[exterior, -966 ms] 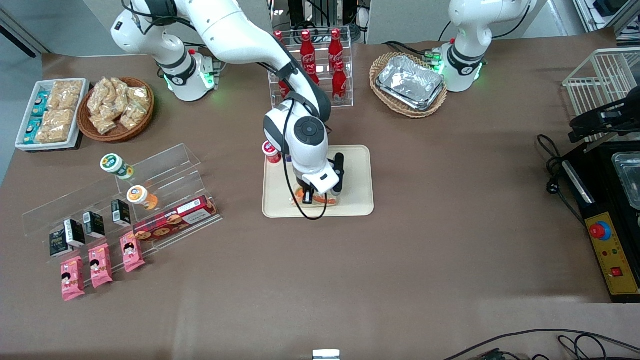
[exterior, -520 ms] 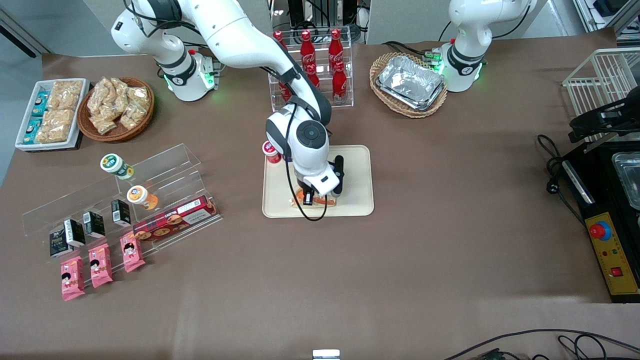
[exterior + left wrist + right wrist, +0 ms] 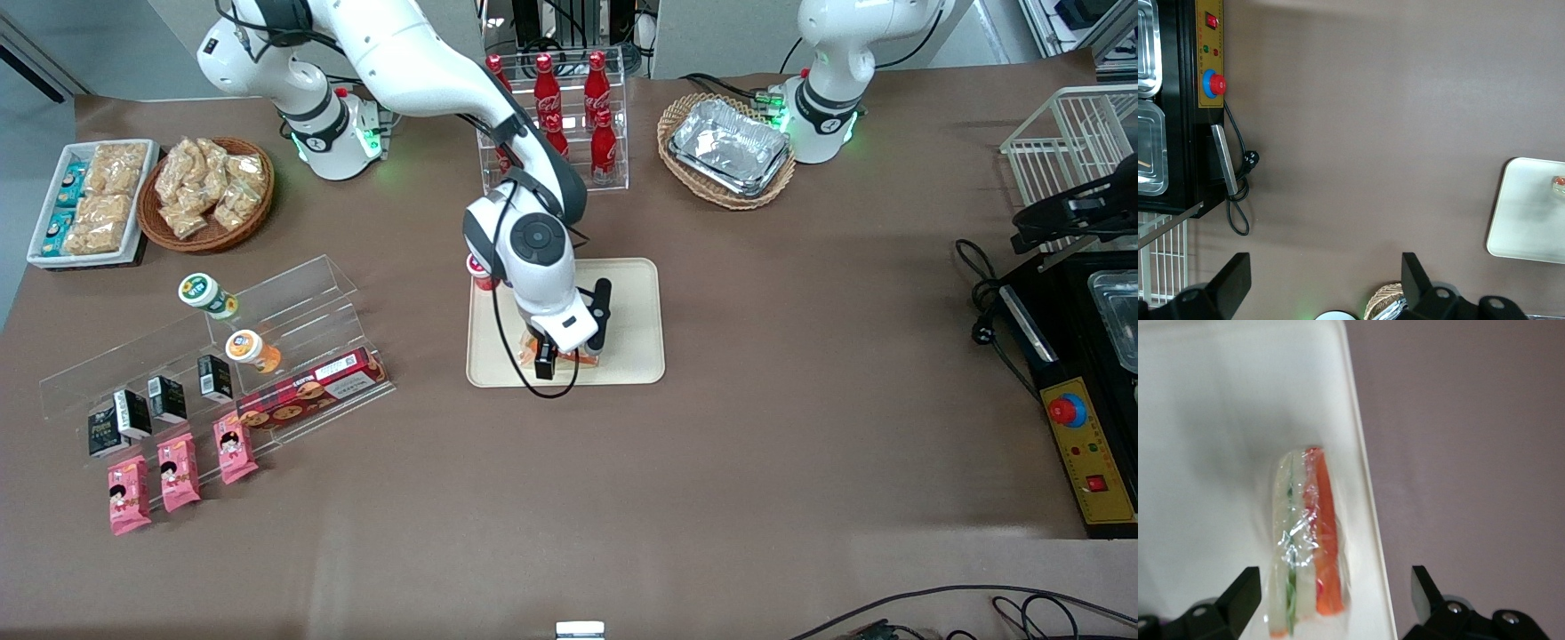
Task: Place sandwich on tray
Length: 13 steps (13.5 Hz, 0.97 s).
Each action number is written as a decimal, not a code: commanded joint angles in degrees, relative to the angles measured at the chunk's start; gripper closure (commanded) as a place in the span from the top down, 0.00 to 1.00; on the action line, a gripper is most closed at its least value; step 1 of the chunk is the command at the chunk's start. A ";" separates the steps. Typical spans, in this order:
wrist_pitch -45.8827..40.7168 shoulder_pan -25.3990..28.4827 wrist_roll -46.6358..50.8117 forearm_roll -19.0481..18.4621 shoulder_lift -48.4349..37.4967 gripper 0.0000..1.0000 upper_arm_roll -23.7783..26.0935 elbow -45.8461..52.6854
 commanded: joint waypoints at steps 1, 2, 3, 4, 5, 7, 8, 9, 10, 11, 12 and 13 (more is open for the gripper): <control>-9.28 -3.84 4.52 1.59 -10.12 1.00 0.00 -0.57; -11.66 -5.85 4.80 1.67 -12.50 1.00 0.00 -0.57; -14.03 -7.96 4.89 1.68 -14.78 1.00 0.00 -0.57; -16.49 -10.42 5.50 1.68 -17.07 1.00 0.00 -0.57; -18.78 -12.71 6.98 1.68 -19.09 1.00 0.00 -0.48; -23.17 -17.63 10.93 1.41 -22.78 1.00 -0.09 -0.39; -25.72 -19.48 13.73 0.72 -24.54 1.00 -0.18 -0.22; -27.57 -21.15 16.72 -1.55 -26.13 1.00 -0.35 -0.21; -28.20 -23.43 19.71 -3.06 -27.71 1.00 -0.18 -0.21; -29.95 -25.63 21.74 -3.24 -29.12 1.00 -0.18 -0.21; -31.70 -27.74 22.63 -3.68 -30.26 1.00 -0.18 -0.21; -32.16 -29.76 23.07 -4.56 -31.58 1.00 -0.18 -0.21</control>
